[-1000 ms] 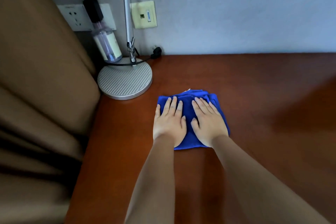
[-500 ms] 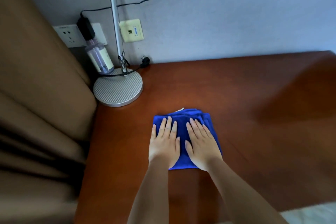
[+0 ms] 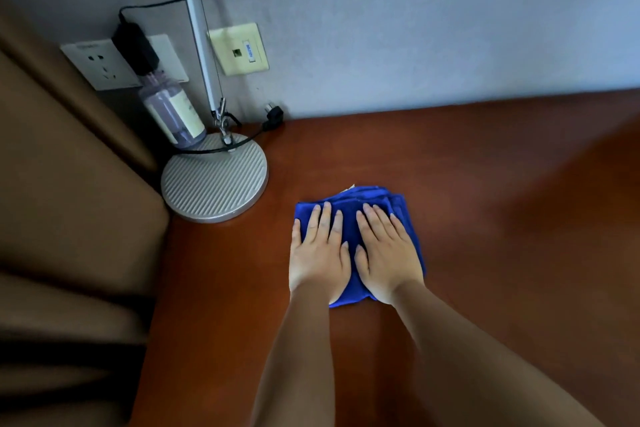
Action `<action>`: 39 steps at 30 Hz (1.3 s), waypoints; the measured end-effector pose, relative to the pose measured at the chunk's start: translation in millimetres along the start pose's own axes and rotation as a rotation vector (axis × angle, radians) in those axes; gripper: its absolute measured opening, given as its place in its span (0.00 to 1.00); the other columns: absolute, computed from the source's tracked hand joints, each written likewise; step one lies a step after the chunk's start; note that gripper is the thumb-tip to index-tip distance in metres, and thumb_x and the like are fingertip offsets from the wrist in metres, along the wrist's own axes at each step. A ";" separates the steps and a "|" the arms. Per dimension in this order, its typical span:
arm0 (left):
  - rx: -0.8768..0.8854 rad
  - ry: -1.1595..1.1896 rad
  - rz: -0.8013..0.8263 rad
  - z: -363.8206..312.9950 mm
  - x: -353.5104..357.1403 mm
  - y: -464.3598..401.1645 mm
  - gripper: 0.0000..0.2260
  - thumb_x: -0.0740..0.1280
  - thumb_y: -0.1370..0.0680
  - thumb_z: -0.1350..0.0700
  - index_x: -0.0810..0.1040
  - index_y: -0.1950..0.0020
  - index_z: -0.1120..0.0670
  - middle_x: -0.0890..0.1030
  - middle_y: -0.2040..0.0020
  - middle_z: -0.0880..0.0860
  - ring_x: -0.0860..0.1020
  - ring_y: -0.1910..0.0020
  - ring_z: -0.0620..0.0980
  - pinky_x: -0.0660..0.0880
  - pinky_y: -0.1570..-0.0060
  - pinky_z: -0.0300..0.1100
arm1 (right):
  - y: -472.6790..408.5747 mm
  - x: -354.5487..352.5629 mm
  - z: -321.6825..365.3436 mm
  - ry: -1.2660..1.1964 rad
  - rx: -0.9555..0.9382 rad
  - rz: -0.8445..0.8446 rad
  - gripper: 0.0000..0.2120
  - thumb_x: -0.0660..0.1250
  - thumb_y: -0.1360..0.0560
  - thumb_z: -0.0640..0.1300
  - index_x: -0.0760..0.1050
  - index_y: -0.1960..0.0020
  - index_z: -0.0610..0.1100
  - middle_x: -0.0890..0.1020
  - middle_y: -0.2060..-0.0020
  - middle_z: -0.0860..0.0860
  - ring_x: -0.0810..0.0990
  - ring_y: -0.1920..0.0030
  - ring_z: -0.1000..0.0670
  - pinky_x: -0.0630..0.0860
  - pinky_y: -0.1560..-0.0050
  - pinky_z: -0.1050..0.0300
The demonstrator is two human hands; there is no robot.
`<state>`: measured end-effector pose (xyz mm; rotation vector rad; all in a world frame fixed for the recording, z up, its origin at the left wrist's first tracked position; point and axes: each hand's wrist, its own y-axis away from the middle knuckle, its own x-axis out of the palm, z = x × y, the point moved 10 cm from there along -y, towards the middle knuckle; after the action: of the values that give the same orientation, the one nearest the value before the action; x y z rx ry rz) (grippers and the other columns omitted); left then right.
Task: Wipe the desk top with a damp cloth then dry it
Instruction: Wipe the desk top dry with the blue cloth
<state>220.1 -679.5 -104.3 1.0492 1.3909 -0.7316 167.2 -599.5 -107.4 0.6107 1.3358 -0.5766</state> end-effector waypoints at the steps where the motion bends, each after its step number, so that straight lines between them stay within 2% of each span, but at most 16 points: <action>1: 0.001 0.001 -0.004 1.0 -2.0 -9.6 0.25 0.43 0.17 0.48 0.40 0.21 0.51 0.40 0.20 0.50 0.37 0.22 0.49 0.36 0.26 0.51 | -9.3 -2.0 -1.9 -0.002 -0.001 -0.007 0.38 0.30 0.29 0.56 0.47 0.21 0.44 0.49 0.22 0.49 0.44 0.22 0.51 0.37 0.24 0.53; 7: 0.011 -0.024 0.000 6.4 -7.9 -59.4 0.25 0.43 0.17 0.48 0.41 0.21 0.51 0.40 0.20 0.50 0.37 0.23 0.49 0.38 0.24 0.52 | -54.8 -7.6 -14.5 0.001 0.017 -0.026 0.38 0.31 0.28 0.56 0.50 0.22 0.43 0.51 0.22 0.48 0.46 0.22 0.51 0.40 0.24 0.53; 12: 0.025 -0.046 0.010 5.9 -8.8 -67.2 0.25 0.43 0.16 0.48 0.41 0.21 0.51 0.40 0.20 0.51 0.37 0.23 0.49 0.37 0.25 0.52 | -60.8 -7.8 -17.7 -0.020 0.017 -0.040 0.37 0.33 0.27 0.56 0.52 0.22 0.42 0.54 0.23 0.47 0.49 0.22 0.49 0.41 0.24 0.52; 17: 0.028 -0.063 0.020 6.7 -4.6 -34.8 0.25 0.42 0.16 0.47 0.39 0.21 0.52 0.39 0.21 0.51 0.36 0.23 0.49 0.37 0.25 0.52 | -35.8 -4.0 -9.5 0.022 -0.029 0.002 0.40 0.28 0.30 0.60 0.46 0.21 0.44 0.48 0.22 0.49 0.43 0.22 0.51 0.36 0.25 0.54; 24: 0.044 -0.066 0.041 2.4 8.3 43.2 0.26 0.40 0.17 0.47 0.38 0.21 0.53 0.38 0.21 0.52 0.36 0.23 0.50 0.36 0.25 0.52 | 41.3 6.1 15.4 0.022 -0.055 0.024 0.40 0.28 0.29 0.60 0.45 0.22 0.43 0.46 0.22 0.48 0.42 0.22 0.51 0.34 0.26 0.55; 27: 0.049 -0.066 0.063 -2.7 16.0 74.8 0.28 0.33 0.21 0.45 0.39 0.21 0.53 0.39 0.21 0.52 0.36 0.23 0.50 0.36 0.25 0.53 | 71.3 10.9 20.8 0.014 -0.042 0.013 0.37 0.35 0.25 0.59 0.52 0.22 0.41 0.54 0.23 0.46 0.50 0.22 0.49 0.38 0.26 0.54; 29: 0.062 -0.061 0.069 -6.0 19.3 90.8 0.35 0.26 0.28 0.44 0.39 0.21 0.52 0.39 0.21 0.52 0.36 0.23 0.50 0.35 0.26 0.53 | 87.9 15.4 22.8 0.034 -0.011 0.026 0.33 0.43 0.23 0.57 0.61 0.25 0.39 0.63 0.25 0.45 0.60 0.25 0.47 0.46 0.27 0.52; 32: 0.070 -0.051 0.072 -6.4 19.7 99.3 0.38 0.24 0.31 0.45 0.39 0.21 0.52 0.39 0.21 0.51 0.36 0.23 0.50 0.35 0.26 0.52 | 98.0 14.0 22.7 0.023 0.036 0.011 0.29 0.49 0.22 0.55 0.69 0.30 0.39 0.71 0.30 0.44 0.69 0.29 0.46 0.55 0.30 0.50; 35: 0.056 -0.036 0.059 -4.8 16.5 94.6 0.35 0.26 0.28 0.45 0.39 0.21 0.51 0.39 0.21 0.51 0.36 0.23 0.49 0.34 0.27 0.52 | 91.9 12.4 23.9 0.035 0.022 -0.014 0.29 0.49 0.23 0.54 0.70 0.30 0.39 0.71 0.30 0.44 0.69 0.29 0.46 0.55 0.30 0.49; 37: 0.041 -0.022 0.047 -2.7 14.8 87.0 0.27 0.35 0.20 0.45 0.39 0.21 0.51 0.38 0.21 0.50 0.36 0.23 0.49 0.35 0.26 0.52 | 82.5 11.3 23.9 0.029 0.024 -0.021 0.29 0.48 0.23 0.53 0.69 0.29 0.40 0.70 0.29 0.44 0.67 0.28 0.46 0.53 0.29 0.49; 39: 0.027 -0.012 0.044 -0.8 13.4 75.6 0.25 0.42 0.17 0.47 0.39 0.21 0.51 0.38 0.21 0.50 0.36 0.23 0.49 0.36 0.25 0.52 | 71.0 11.0 22.4 0.015 0.044 -0.033 0.29 0.48 0.23 0.53 0.69 0.29 0.40 0.70 0.29 0.44 0.66 0.28 0.46 0.51 0.28 0.50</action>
<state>289.4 -646.4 -105.8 1.0911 1.3470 -0.7251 234.0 -564.8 -110.1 0.6310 1.3519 -0.6308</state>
